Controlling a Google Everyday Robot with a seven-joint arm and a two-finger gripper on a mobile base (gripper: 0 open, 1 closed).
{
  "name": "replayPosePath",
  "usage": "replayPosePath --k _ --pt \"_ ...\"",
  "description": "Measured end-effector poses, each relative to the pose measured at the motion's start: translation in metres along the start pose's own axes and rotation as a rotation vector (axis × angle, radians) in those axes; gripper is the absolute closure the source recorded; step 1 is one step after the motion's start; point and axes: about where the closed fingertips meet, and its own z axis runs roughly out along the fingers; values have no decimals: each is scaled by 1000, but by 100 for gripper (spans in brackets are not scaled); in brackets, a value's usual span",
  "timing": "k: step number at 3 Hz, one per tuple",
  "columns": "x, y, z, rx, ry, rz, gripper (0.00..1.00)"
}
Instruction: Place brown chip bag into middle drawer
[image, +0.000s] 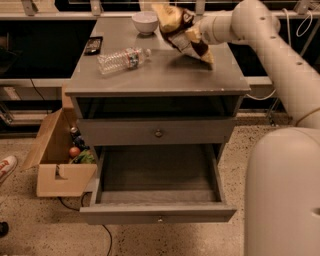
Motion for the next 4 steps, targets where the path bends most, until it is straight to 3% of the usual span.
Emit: replayPosePath --k 1,2,3,4 --pt "-17 -10 -47 45 -58 -27 100" --pt "-22 -9 -107 38 -118 -59 100" --pt "-22 -9 -107 37 -118 -59 100" --pt "-36 28 -143 -106 -182 -101 100"
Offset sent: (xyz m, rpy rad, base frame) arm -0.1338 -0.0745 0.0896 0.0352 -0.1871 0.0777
